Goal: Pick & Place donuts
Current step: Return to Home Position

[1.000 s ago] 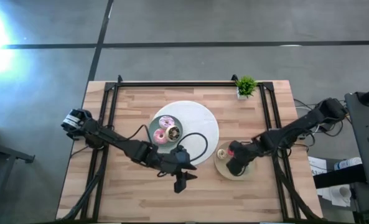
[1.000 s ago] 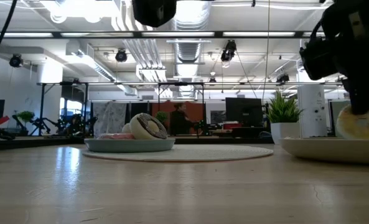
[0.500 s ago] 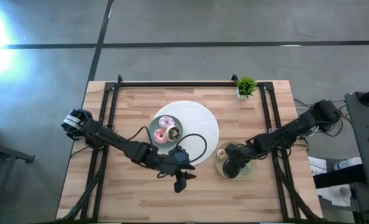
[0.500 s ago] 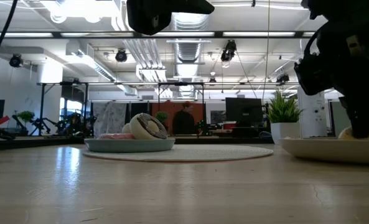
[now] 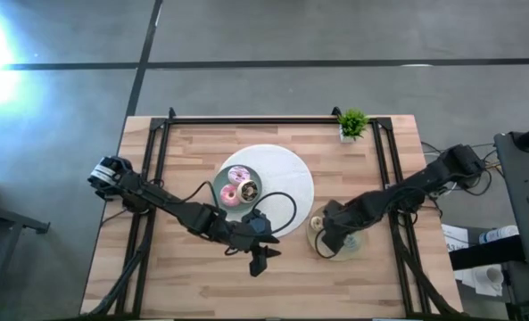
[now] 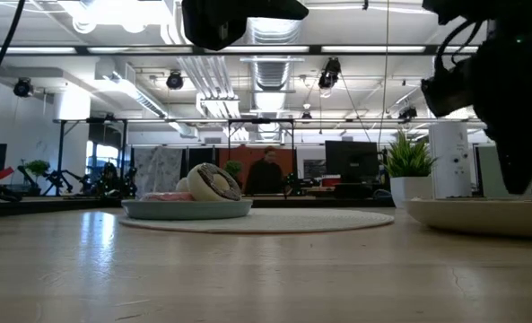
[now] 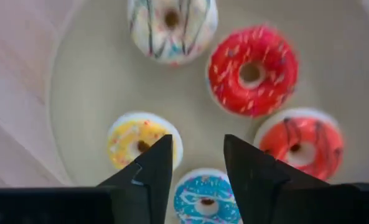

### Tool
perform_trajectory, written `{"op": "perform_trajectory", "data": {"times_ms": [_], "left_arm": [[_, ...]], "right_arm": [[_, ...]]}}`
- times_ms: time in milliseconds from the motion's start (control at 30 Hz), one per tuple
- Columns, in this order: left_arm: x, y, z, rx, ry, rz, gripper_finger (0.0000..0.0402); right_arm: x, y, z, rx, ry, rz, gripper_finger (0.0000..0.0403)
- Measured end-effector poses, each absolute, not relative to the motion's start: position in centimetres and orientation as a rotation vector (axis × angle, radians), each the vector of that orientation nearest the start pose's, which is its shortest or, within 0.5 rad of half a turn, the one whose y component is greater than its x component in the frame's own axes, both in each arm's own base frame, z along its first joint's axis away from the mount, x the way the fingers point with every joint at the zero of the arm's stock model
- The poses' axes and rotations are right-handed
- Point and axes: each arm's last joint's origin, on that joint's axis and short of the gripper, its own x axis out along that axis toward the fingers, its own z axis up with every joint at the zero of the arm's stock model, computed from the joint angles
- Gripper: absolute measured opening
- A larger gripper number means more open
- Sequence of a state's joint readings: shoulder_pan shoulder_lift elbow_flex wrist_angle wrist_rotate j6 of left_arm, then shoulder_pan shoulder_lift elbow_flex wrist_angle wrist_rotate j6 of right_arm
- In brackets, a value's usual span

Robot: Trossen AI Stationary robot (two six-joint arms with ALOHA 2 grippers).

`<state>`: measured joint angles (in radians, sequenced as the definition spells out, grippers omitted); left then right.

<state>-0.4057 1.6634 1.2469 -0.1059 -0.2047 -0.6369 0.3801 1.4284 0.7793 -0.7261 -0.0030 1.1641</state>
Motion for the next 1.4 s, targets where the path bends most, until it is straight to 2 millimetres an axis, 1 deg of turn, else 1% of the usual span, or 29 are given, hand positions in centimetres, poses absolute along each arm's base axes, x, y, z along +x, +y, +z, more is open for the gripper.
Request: {"op": "perform_trajectory", "data": {"times_ms": [133, 233, 333, 500, 633, 767, 867, 967, 1033, 1100, 1167, 1200, 1300, 1333, 1400], "left_arm": [[34.8, -14.3, 27.4, -0.455, 0.537, -0.027, 0.0149], [34.8, -14.4, 27.4, -0.451, 0.537, -0.030, 0.0149], [34.7, -14.4, 27.5, -0.445, 0.538, -0.033, 0.0149], [34.0, -14.1, 28.2, -0.433, 0.550, -0.032, 0.0149], [33.4, -13.4, 28.7, -0.466, 0.574, -0.003, 0.0149], [33.1, -12.9, 29.4, -0.543, 0.560, 0.023, 0.0149], [33.1, -12.4, 29.8, -0.517, 0.543, 0.011, 0.0149], [33.7, -10.7, 30.2, -0.567, 0.533, -0.010, 0.0149], [34.1, -9.2, 30.4, -0.590, 0.539, -0.047, 0.0149], [34.6, -7.7, 30.8, -0.597, 0.516, -0.098, 0.0149], [34.9, -6.2, 31.2, -0.588, 0.485, -0.124, 0.0149], [35.0, -5.4, 31.4, -0.581, 0.466, -0.130, 0.0149], [34.9, -3.4, 32.2, -0.539, 0.410, -0.103, 0.0149], [34.7, -2.8, 32.5, -0.524, 0.394, -0.093, 0.0149], [34.4, -1.8, 32.9, -0.507, 0.377, -0.074, 0.0149]], "right_arm": [[22.1, 8.6, 18.2, 0.628, 1.314, -0.489, 0.0147], [22.1, 8.6, 19.0, 0.549, 1.306, -0.509, 0.0148], [22.3, 8.7, 19.8, 0.486, 1.305, -0.488, 0.0148], [21.9, 9.3, 20.4, 0.482, 1.326, -0.432, 0.0146], [20.7, 9.7, 20.3, 0.513, 1.353, -0.398, 0.0141], [18.9, 9.5, 20.4, 0.548, 1.318, -0.421, 0.0139], [17.9, 9.1, 21.3, 0.557, 1.252, -0.404, 0.0139], [17.4, 8.8, 23.3, 0.571, 1.170, -0.336, 0.0136], [17.2, 8.6, 25.3, 0.587, 1.084, -0.271, 0.0133], [16.6, 8.6, 27.1, 0.561, 1.004, -0.198, 0.0130], [16.1, 8.4, 28.8, 0.563, 0.936, -0.160, 0.0127], [15.8, 8.1, 29.5, 0.566, 0.903, -0.163, 0.0126], [14.7, 6.8, 30.8, 0.651, 0.814, -0.282, 0.0123], [14.4, 6.6, 31.2, 0.666, 0.785, -0.292, 0.0123], [13.8, 6.4, 31.5, 0.628, 0.743, -0.251, 0.0123]]}}
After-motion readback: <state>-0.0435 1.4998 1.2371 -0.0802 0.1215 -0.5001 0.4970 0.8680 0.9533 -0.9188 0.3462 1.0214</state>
